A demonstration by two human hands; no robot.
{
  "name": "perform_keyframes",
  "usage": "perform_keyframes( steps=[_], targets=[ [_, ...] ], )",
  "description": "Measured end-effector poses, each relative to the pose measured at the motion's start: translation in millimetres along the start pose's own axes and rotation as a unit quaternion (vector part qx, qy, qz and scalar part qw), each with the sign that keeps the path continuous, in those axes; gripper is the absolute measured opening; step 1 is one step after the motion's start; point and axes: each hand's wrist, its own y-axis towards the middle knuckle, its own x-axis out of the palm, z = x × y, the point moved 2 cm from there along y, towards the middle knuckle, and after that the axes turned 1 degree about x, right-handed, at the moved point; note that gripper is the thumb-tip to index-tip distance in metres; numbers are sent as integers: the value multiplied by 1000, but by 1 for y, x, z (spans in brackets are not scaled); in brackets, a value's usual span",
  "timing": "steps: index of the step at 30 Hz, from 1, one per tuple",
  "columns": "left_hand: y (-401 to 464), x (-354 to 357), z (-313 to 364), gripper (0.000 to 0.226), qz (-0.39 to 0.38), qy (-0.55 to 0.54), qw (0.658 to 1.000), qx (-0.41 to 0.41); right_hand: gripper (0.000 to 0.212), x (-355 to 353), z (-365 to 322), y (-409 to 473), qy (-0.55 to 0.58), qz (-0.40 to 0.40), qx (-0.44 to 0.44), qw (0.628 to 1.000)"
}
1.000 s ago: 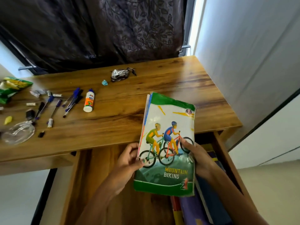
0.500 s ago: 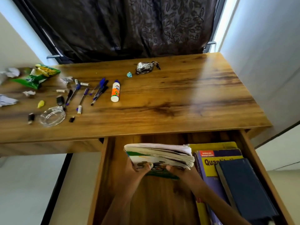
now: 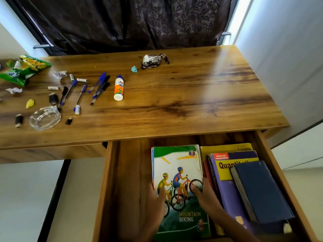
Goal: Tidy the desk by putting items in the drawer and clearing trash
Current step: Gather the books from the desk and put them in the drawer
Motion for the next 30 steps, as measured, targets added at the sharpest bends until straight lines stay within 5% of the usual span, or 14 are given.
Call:
perform_keyframes(
  steps=[13,19,26,30],
  targets=[
    [-10,27,-13,87,-39,83,995,-47,77,-1,4,-16,-96,-56,13,994],
    [-4,26,-13,80,-49,100,992,-61,78,4,0,-35,-205,-26,-42,977],
    [-8,35,-26,90,-56,204,977,-33,77,-8,-5,-39,-462,53,-154,872],
    [-11,38,-28,95,-77,425,881,192,82,-18,2,-30,-552,47,-244,796]
  ],
)
